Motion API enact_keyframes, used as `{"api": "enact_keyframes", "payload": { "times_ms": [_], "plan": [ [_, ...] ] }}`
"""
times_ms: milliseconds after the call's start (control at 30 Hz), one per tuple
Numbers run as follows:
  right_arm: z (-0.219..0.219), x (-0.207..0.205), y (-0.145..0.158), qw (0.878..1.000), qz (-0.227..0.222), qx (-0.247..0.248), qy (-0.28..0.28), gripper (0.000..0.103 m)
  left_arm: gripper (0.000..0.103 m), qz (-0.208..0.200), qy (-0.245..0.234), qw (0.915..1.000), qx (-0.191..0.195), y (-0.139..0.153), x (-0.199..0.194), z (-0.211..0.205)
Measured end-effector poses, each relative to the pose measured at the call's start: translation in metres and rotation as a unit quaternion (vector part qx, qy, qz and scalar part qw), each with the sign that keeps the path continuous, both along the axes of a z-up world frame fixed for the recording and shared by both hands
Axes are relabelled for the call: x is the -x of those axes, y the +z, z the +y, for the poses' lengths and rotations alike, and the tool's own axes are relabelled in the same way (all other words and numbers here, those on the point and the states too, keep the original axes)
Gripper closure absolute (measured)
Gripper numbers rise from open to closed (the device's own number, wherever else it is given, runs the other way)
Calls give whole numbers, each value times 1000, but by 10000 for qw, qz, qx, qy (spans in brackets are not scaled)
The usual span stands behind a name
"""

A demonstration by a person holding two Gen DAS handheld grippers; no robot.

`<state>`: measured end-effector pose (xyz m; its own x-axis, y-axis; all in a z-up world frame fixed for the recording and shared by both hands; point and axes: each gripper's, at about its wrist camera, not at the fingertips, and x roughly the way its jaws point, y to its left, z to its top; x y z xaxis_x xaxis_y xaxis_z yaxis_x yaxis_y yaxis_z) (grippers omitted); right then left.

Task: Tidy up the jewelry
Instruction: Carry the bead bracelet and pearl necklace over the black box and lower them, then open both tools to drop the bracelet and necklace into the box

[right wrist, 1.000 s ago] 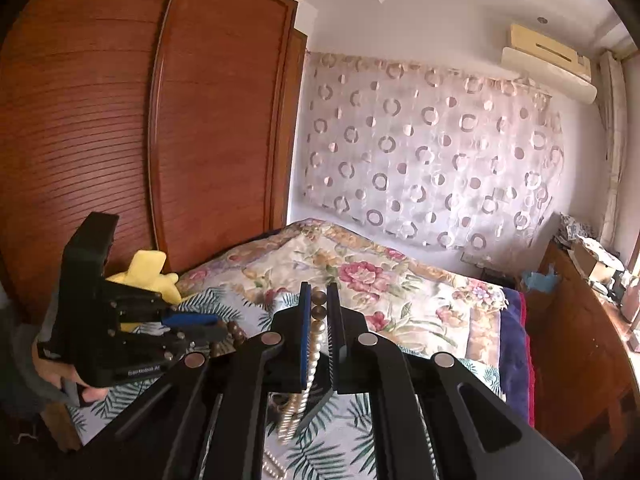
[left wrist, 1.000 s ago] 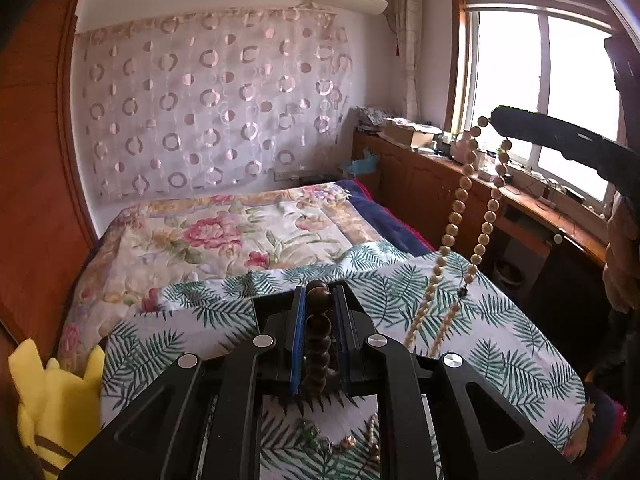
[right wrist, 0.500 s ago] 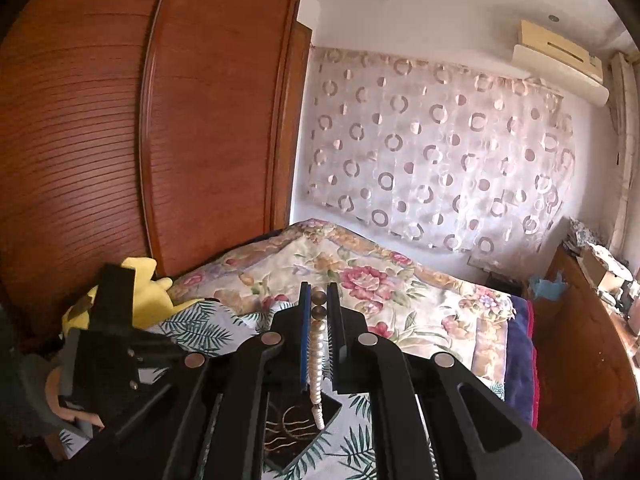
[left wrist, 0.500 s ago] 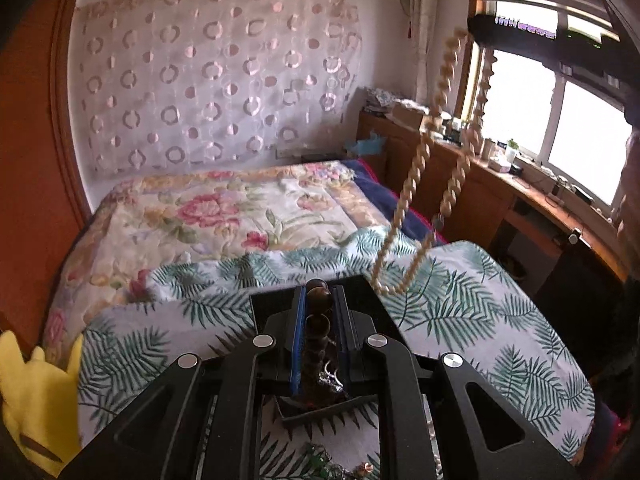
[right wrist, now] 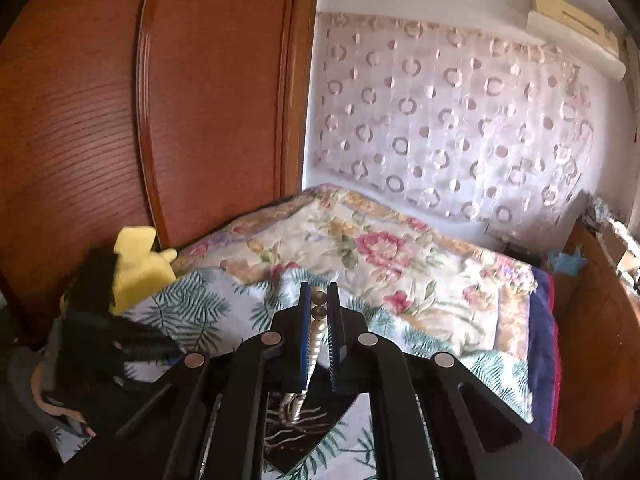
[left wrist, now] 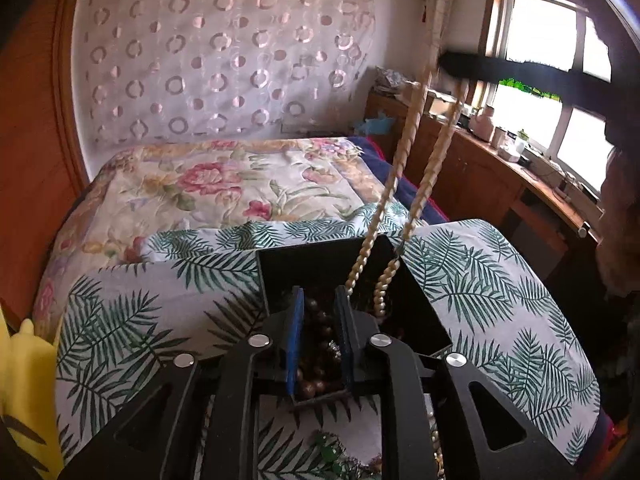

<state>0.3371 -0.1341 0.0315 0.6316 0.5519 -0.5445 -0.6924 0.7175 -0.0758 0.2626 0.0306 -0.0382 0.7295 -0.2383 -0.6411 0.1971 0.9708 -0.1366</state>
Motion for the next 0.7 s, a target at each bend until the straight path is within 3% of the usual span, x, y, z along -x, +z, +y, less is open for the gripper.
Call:
{"api": "enact_keyframes", "payload": {
  "times_ms": [400,567,700],
  "plan": [
    [16,1,-72,9969,725,297,-15,94,69,-69,353,9993,-85,-1,46,24],
    [16,11,-86,9964,791,294,-92,93,55,-86,433,9989,-126,-2,66,32],
    [10,25,-86,9971,728,191,-122,76,43,-155,434,9988,-142,-3,83,33]
  ]
}}
